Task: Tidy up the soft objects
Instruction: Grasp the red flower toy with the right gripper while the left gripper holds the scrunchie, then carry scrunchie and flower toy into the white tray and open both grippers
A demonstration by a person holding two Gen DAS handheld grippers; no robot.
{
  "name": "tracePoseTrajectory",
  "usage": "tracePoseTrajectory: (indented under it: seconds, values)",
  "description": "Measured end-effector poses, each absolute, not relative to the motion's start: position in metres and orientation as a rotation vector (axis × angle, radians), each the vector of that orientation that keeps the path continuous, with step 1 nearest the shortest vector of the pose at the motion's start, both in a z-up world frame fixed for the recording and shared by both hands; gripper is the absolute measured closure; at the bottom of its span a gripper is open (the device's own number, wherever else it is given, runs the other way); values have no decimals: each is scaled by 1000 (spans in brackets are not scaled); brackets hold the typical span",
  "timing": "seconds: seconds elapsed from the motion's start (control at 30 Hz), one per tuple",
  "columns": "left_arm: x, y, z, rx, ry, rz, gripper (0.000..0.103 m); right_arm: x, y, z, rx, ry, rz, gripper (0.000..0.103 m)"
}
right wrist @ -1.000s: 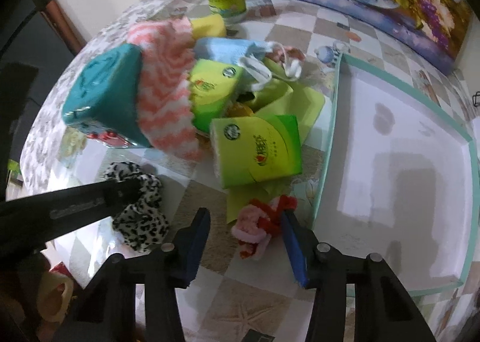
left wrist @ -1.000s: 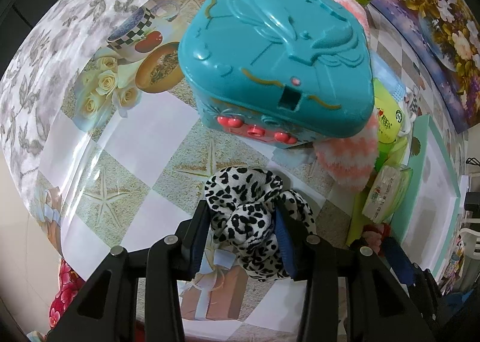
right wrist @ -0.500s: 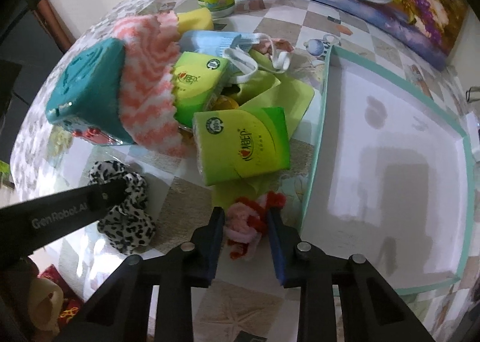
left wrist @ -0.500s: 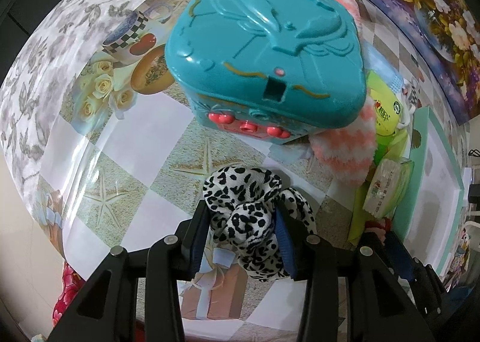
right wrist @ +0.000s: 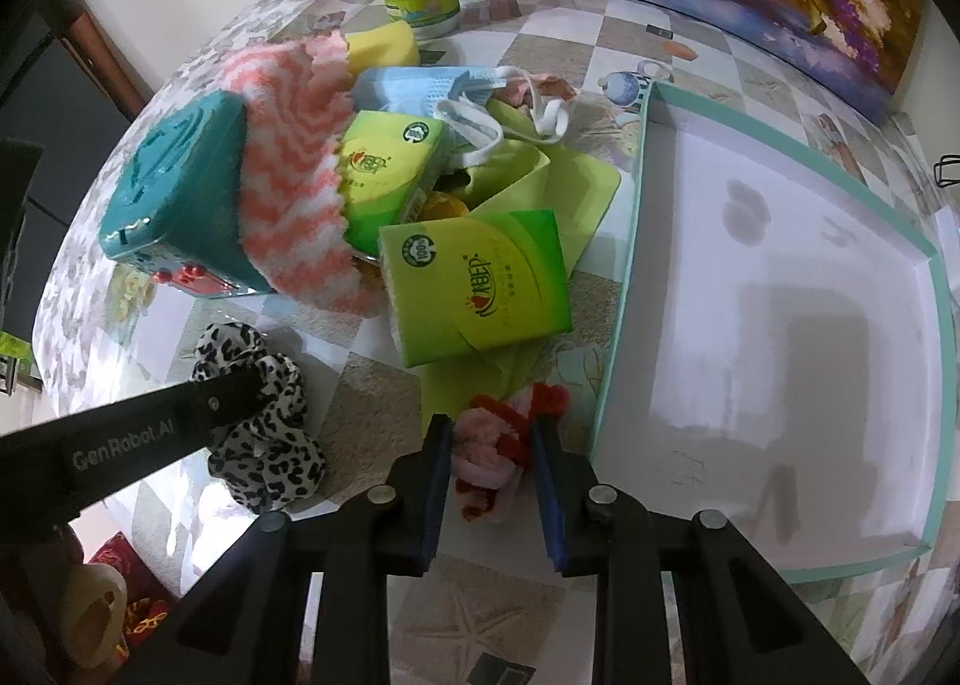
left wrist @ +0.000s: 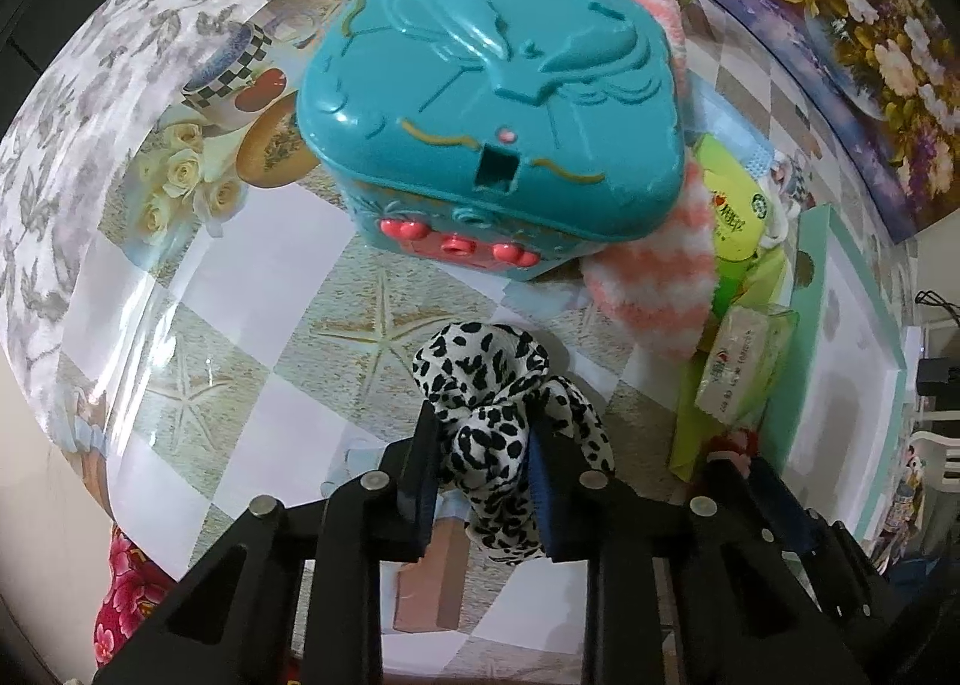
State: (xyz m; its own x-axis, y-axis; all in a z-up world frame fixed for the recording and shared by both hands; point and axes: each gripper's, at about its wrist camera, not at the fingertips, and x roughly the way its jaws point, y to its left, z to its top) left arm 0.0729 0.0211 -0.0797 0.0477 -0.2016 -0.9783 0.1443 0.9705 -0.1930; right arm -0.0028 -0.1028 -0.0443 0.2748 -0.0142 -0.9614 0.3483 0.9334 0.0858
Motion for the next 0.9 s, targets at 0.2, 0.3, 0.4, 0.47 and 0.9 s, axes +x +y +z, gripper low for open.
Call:
tracePoseTrajectory:
  seconds: [0.2, 0.3, 0.4, 0.47, 0.9]
  values:
    - [73, 23, -69, -70, 1485, -286, 79, -6, -104, -40, 322, 1270, -244, 77]
    - [73, 27, -56, -89, 1465, -299, 80, -7, -105, -35, 331, 1256, -246, 82]
    - [71, 30, -44, -107, 1430, -317, 80, -9, -107, -24, 338, 1230, -248, 85]
    - [68, 33, -35, -113, 1403, -327, 80, -10, -107, -19, 347, 1218, -248, 85]
    - [59, 46, 18, -157, 1215, -398, 80, -27, -120, 38, 413, 1046, -256, 86]
